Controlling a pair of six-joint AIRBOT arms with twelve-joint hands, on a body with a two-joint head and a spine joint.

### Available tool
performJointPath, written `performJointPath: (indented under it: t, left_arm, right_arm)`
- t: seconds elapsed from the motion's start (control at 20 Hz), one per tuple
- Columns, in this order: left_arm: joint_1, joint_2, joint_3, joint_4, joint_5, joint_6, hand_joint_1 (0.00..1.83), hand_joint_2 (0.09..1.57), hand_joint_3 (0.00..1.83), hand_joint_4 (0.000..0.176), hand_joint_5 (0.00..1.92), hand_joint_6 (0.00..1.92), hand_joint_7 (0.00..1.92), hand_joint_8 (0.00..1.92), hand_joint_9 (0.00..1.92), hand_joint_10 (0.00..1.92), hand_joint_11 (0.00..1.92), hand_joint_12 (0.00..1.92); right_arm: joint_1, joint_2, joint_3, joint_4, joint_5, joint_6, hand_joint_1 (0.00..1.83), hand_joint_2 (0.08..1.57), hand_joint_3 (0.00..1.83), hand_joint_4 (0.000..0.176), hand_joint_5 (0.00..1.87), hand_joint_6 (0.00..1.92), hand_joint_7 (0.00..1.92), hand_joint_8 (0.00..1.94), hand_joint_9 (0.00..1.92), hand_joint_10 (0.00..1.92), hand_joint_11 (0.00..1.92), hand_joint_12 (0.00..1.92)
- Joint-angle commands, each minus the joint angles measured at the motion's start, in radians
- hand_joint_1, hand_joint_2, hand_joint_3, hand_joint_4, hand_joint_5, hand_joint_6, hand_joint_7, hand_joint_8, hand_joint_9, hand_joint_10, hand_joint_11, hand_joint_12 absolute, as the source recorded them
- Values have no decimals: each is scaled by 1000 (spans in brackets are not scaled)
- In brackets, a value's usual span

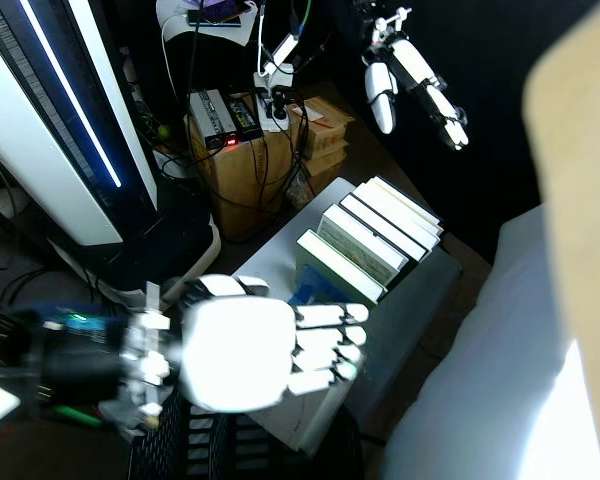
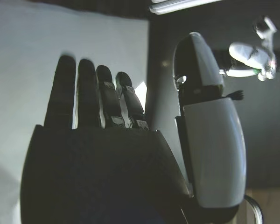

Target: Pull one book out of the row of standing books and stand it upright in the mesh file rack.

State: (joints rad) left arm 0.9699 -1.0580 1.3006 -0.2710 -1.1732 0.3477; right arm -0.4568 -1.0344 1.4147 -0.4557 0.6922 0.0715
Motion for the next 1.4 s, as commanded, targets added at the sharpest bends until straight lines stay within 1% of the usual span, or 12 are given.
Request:
performJointPath:
  t: [0.0, 0.05, 0.15, 0.25, 0.45, 0.75, 0.8, 0.9, 1.05, 1.1, 1.2, 1.35]
  left_arm:
    - [-3, 19, -7, -2, -164, 1, 611, 1396, 2, 32, 14, 8, 0, 0, 0, 0, 0, 102]
    - [-3, 32, -19, 9, -178, 2, 604, 1404, 3, 38, 2, 1, 0, 0, 0, 0, 0, 39]
    - [-3, 62, -47, 39, -209, 4, 590, 1406, 0, 44, 0, 0, 0, 0, 13, 18, 0, 590]
    - [-3, 85, -67, 64, -231, 7, 593, 1406, 0, 58, 0, 0, 0, 0, 13, 14, 0, 848]
    - [-8, 115, -97, 120, -267, 6, 393, 1434, 5, 54, 0, 0, 0, 0, 0, 0, 0, 604]
    - [-55, 95, -92, 201, -240, -29, 325, 1385, 0, 41, 40, 7, 0, 0, 0, 0, 0, 498]
    - [-76, 87, -88, 227, -225, -36, 281, 1386, 0, 27, 49, 7, 0, 0, 0, 0, 0, 206]
    - [-106, 73, -79, 262, -206, -51, 158, 1369, 0, 74, 49, 4, 0, 0, 0, 0, 0, 1]
    - [-132, 64, -72, 284, -196, -61, 131, 1379, 2, 65, 71, 11, 0, 0, 4, 2, 42, 22]
    - [-134, 66, -71, 284, -199, -63, 165, 1372, 3, 50, 108, 2, 6, 0, 51, 0, 8, 334]
    - [-137, 68, -70, 284, -199, -64, 182, 1374, 0, 61, 113, 2, 26, 2, 96, 10, 0, 718]
    - [-145, 63, -65, 293, -201, -68, 156, 1391, 2, 51, 103, 0, 34, 0, 99, 3, 0, 841]
  right_arm:
    - [-6, 37, -26, 69, 159, -25, 846, 1223, 3, 0, 0, 0, 27, 5, 33, 652, 0, 742]
    - [-17, 63, -61, 89, 192, -55, 826, 1226, 2, 0, 0, 0, 62, 11, 6, 751, 0, 621]
    - [-29, 117, -129, 101, 236, -105, 801, 1237, 5, 0, 45, 17, 68, 5, 19, 674, 0, 422]
    - [-29, 143, -173, 100, 255, -136, 759, 1222, 0, 0, 44, 13, 54, 0, 19, 722, 0, 879]
    - [-31, 193, -263, 103, 280, -236, 517, 1247, 4, 0, 0, 0, 0, 0, 7, 255, 0, 736]
    - [-73, 222, -334, 154, 309, -373, 401, 1322, 10, 14, 0, 0, 0, 0, 5, 117, 0, 190]
    - [-89, 231, -345, 175, 322, -393, 433, 1349, 13, 1, 0, 0, 0, 0, 14, 107, 0, 218]
    - [-116, 240, -355, 207, 341, -414, 525, 1355, 6, 23, 0, 0, 0, 0, 0, 0, 0, 1]
    - [-149, 241, -357, 258, 379, -433, 513, 1348, 1, 4, 0, 0, 0, 0, 1, 0, 0, 0]
    - [-152, 241, -357, 264, 386, -435, 505, 1342, 0, 5, 0, 0, 0, 0, 5, 2, 0, 0]
    - [-158, 240, -357, 270, 393, -438, 476, 1350, 2, 0, 0, 0, 0, 0, 0, 0, 0, 0]
    - [-172, 240, -358, 286, 418, -441, 488, 1341, 0, 0, 0, 0, 0, 0, 0, 0, 0, 0]
